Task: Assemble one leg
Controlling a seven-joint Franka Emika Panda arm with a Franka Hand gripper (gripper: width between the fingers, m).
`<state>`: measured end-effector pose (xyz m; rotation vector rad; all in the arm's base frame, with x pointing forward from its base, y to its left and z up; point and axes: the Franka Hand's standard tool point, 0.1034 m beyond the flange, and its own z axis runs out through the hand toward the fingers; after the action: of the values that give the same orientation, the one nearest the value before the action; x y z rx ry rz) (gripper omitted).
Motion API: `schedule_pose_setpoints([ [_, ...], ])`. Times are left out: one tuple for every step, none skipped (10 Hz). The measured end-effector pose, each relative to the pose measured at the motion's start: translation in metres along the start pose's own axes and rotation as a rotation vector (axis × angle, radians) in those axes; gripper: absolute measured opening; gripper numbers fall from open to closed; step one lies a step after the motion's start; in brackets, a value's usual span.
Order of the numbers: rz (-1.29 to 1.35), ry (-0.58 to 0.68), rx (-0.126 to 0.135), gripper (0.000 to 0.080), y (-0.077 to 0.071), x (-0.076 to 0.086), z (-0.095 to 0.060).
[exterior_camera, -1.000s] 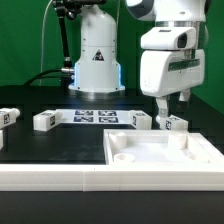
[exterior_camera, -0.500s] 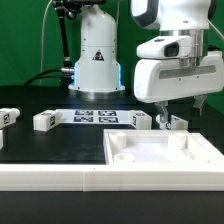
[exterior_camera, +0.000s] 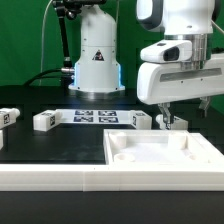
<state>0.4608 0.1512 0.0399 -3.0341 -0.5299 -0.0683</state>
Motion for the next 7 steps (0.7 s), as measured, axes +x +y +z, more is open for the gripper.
schedule_pose_setpoints([
  [0.000,-0.002,0.000,0.0648,0.000,0.000,0.000],
  [-0.001,-0.078,0.002,0.0648,0.000,-0.007,0.001],
  [-0.001,-0.129,0.003,0.0648,0.000,-0.005,0.000],
  [0.020,-0.204,-0.001,0.0648,-0.003,-0.008,-0.001],
  [0.024,-0.275,-0.014,0.0648,-0.009,-0.011,0.001],
  [0.021,-0.335,-0.013,0.0648,-0.012,-0.012,0.005],
  [0.037,-0.375,-0.016,0.0648,-0.013,-0.014,0.008],
])
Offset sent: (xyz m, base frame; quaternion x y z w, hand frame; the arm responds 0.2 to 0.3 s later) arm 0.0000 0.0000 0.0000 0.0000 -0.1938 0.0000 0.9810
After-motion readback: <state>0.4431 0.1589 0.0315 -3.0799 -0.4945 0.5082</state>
